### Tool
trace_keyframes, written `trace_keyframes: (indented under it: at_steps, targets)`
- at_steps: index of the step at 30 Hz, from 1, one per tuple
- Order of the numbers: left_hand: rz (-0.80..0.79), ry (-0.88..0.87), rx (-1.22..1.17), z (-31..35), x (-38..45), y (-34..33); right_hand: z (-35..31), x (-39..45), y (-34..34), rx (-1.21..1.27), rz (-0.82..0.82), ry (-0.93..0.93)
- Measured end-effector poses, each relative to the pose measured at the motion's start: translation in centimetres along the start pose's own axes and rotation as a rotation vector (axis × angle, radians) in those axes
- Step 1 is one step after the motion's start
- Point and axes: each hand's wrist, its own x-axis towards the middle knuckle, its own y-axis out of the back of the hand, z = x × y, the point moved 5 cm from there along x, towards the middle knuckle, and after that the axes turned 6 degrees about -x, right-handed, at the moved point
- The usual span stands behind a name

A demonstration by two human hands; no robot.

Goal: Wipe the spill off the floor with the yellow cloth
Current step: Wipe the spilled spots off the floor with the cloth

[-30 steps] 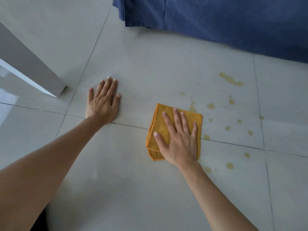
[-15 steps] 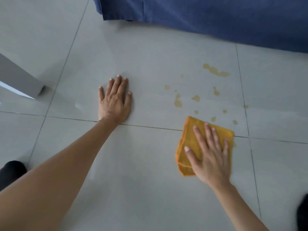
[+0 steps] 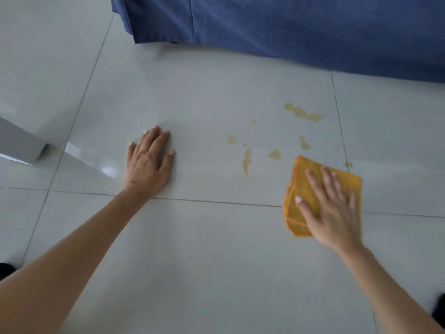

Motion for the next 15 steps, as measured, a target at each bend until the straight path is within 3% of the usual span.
trace_keyframes:
  at_steps: [3, 6, 11, 15]
  targets:
    - [0.031, -0.005, 0.076, -2.6, -0.9, 1.6, 1.3, 4.7, 0.6, 0.035, 0.017, -0.153]
    - [0.033, 0.007, 0.114, -3.3, -1.5, 1.8, -1.5, 9.0, 1.0, 0.047, 0.015, -0.151]
    - [0.034, 0.020, 0.126, -2.9, -1.4, 1.7, -8.6, 9.4, 1.1, 0.025, 0.022, 0.135]
    - [0.041, 0.048, 0.120, -2.9, -1.6, 1.8, -4.9, 7.3, 0.9, -0.049, -0.019, 0.278]
